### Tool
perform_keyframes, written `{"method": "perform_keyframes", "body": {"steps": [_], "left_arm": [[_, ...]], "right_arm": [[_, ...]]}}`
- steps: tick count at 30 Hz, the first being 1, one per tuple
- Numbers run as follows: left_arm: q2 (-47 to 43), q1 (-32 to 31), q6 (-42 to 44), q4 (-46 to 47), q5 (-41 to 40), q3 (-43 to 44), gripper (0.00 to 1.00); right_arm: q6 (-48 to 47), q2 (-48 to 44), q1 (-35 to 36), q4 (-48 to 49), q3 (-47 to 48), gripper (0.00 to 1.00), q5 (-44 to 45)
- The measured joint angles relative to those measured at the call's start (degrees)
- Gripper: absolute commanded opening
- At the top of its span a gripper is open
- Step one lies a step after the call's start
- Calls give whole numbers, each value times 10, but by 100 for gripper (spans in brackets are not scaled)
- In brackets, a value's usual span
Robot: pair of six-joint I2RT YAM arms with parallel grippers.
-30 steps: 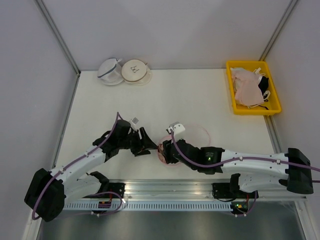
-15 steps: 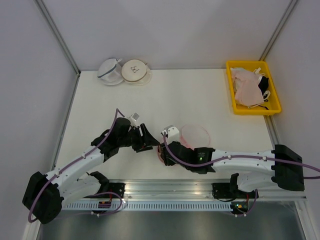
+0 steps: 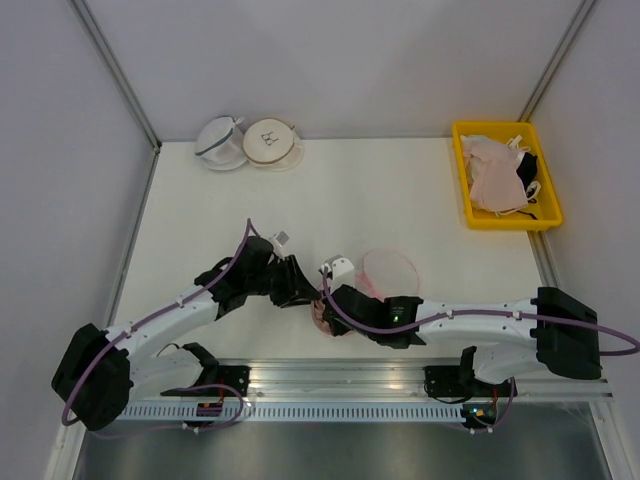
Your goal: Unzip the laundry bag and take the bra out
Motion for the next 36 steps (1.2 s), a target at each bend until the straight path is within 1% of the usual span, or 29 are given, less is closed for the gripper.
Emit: {"method": "perform_keyframes", "body": {"steps": [1,3,4,6,10,14,19,25,31,36], "left_arm": [[8,-5,3,0,0,2,31],[22,-13,7,0,-1,9,24],[29,-17,9,0,-1,12,13],[39,-21,15,0,-2,16,2],[43,-21,20,0,-11,17,2],[41,-21,22,-1,-27,17,2],[37,-21,24,-5,-42,17,2],[37,-22,24,-4,-43,17,2],[39,-33,24,1,-40,17,2],[39,-37,24,9,-33,17,2]], "right_arm": [[0,0,0,0,0,0,0],[0,-2,0,-1,0,0,0],[0,-3,0,-1,0,1,0],[0,-6,0,-2,-1,1,1],[0,-24,0,-11,-2,0,9],[-1,-78,0,-43,-1,0,34],[-8,-167,0,-115,23,0,109],[-16,-236,0,-145,60,0,207],[-37,-231,-3,-140,81,1,298],[-86,-187,-30,-127,151,0,365]]}}
